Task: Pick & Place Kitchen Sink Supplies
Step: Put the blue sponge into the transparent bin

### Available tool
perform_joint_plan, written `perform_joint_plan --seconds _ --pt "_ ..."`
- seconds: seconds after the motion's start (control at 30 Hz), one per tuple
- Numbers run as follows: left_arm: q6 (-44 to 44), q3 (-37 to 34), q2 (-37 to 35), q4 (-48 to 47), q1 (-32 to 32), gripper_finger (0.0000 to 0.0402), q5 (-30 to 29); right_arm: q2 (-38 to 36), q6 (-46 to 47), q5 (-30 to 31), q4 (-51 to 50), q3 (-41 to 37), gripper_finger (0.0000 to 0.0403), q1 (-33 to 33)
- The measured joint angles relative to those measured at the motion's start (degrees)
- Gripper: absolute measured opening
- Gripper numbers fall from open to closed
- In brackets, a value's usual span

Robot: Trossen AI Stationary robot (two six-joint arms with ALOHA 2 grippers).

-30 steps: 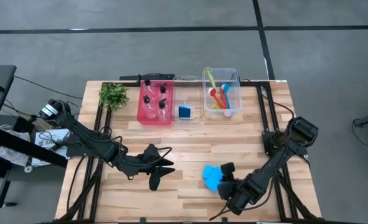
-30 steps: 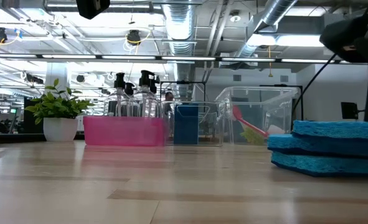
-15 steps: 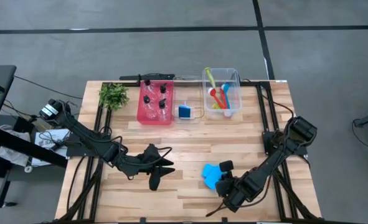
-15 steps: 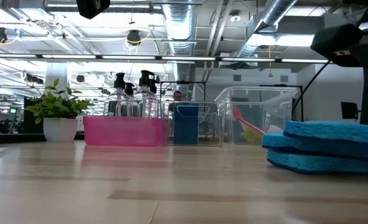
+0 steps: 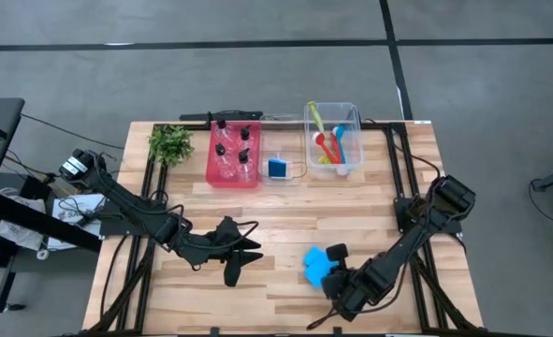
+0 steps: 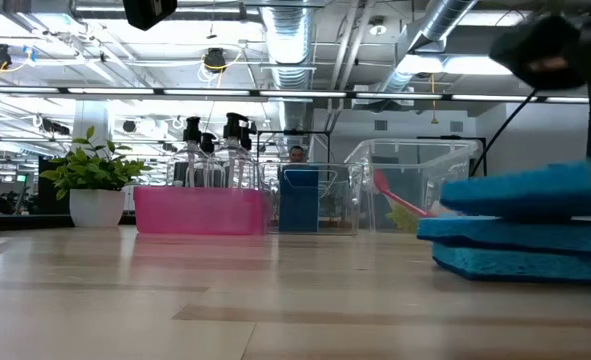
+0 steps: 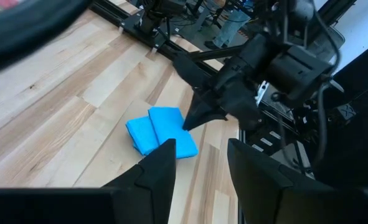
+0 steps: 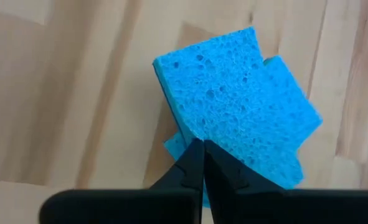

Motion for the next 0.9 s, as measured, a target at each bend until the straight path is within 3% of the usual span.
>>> perform_joint_plan --seconds 0.57,0.9 --pt "0.00 0.00 0.00 -0.03 0.01 0.0145 -0.01 -0.02 -4.53 4.02 -20.54 13.07 0.0000 -1.10" --pt "1.29 0.00 0.00 -0.04 0.02 0.0145 -0.01 -2.78 -4.99 4.90 -21.89 13.90 0.0000 -2.87"
